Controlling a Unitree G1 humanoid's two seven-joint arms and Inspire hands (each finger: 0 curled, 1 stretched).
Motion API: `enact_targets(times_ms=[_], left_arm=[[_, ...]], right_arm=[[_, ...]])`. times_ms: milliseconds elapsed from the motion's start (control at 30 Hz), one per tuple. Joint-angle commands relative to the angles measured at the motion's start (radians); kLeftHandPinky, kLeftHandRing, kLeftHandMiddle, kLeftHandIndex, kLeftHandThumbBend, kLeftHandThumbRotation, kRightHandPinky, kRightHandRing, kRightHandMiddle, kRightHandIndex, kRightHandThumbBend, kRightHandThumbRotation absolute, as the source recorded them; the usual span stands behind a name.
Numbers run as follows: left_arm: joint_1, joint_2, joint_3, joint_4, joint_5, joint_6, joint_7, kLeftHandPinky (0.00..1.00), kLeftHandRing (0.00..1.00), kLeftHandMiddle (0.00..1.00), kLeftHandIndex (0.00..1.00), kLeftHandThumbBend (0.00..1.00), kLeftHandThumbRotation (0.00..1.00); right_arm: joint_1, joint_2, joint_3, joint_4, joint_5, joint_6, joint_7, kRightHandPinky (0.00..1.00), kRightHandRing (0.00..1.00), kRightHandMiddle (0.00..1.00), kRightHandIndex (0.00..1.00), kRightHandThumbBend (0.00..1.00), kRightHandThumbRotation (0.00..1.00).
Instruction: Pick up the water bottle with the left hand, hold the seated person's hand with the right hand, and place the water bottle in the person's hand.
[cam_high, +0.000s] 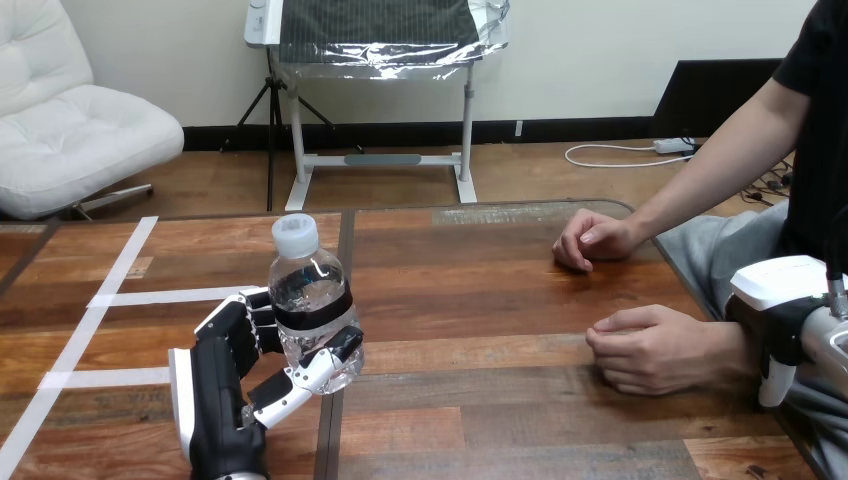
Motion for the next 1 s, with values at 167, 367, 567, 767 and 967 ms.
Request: enact_targets(times_ms=[167, 367, 567, 767, 967], left_arm=[[-0.039, -0.012, -0.002, -0.060, 0.009, -0.025, 0.004, 0.45, 0.43, 0.44, 0.50, 0.61, 0.00], [-0.038, -0.015, -0.003, -0.063, 0.005, -0.021, 0.003, 0.45, 0.43, 0.44, 0.50, 0.61, 0.00], [-0.041, -0.011, -0.003, -0.054, 0.011, -0.032, 0.005, 0.45, 0.43, 0.44, 0.50, 0.61, 0.00], [-0.039, -0.013, -0.004, -0.059, 0.005, -0.023, 0.001, 0.45, 0.43, 0.44, 0.50, 0.61, 0.00], [-0.042, -0.015, -0.004, -0.059, 0.012, -0.018, 0.006, 0.45, 0.43, 0.44, 0.50, 0.62, 0.00]], right_arm=[[0.028, 0.071, 0.038, 0.046, 0.036, -0.009, 0.012, 0.31, 0.43, 0.54, 0.64, 0.70, 0.00], [0.034, 0.069, 0.030, 0.048, 0.054, -0.021, -0.009, 0.36, 0.48, 0.57, 0.61, 0.72, 0.00], [0.040, 0.058, 0.031, 0.045, 0.063, -0.041, -0.051, 0.25, 0.36, 0.48, 0.67, 0.67, 0.00], [0.055, 0.047, 0.018, 0.015, 0.078, -0.042, -0.084, 0.21, 0.32, 0.46, 0.65, 0.66, 0.00], [0.054, 0.046, 0.002, -0.005, 0.110, -0.019, -0.054, 0.20, 0.31, 0.44, 0.65, 0.66, 0.00]])
